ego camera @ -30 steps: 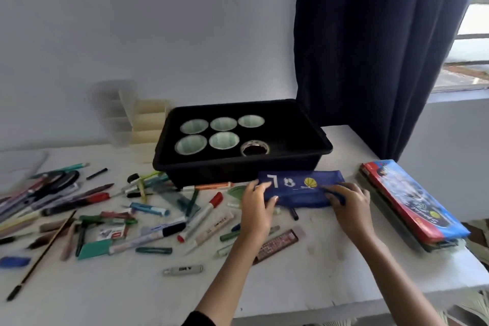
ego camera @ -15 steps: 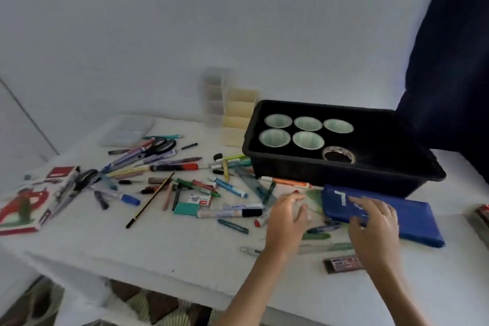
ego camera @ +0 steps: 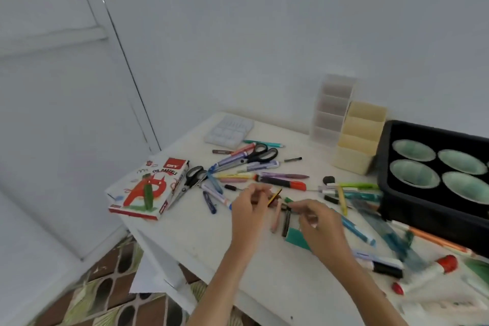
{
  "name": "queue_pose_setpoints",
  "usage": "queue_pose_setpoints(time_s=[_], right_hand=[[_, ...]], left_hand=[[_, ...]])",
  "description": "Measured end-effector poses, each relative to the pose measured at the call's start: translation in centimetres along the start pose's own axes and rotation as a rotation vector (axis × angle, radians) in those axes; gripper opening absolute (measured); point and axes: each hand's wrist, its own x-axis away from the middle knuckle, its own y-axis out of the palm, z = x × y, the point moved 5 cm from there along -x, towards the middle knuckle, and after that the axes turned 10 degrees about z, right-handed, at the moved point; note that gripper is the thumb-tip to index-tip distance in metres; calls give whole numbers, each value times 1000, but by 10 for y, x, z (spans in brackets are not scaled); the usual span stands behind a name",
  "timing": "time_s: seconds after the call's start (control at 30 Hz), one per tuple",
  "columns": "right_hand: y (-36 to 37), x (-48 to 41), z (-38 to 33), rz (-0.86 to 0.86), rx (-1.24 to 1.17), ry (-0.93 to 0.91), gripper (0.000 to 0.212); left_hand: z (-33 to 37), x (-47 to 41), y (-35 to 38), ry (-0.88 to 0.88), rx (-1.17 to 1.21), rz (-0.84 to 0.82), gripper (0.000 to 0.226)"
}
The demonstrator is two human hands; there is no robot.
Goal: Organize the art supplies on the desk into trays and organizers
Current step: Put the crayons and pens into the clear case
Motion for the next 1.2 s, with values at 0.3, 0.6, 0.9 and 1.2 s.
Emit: queue_pose_setpoints(time_s=[0.3, 0.6, 0.9, 1.2], right_hand=[[131, -133, -71, 10, -165, 74, 27], [206, -236, -45, 7, -28, 382, 40], [207, -231, -38, 103, -257, 444, 45], [144, -176, -66, 172, -471, 497, 40]], left_hand=[[-19, -186, -41, 98, -153, 12, 20], [-98, -328, -33, -106, -456, -175, 49], [-83, -323, -39, -81, 18, -15, 41], [-3, -244, -36, -106, 395, -85, 29]])
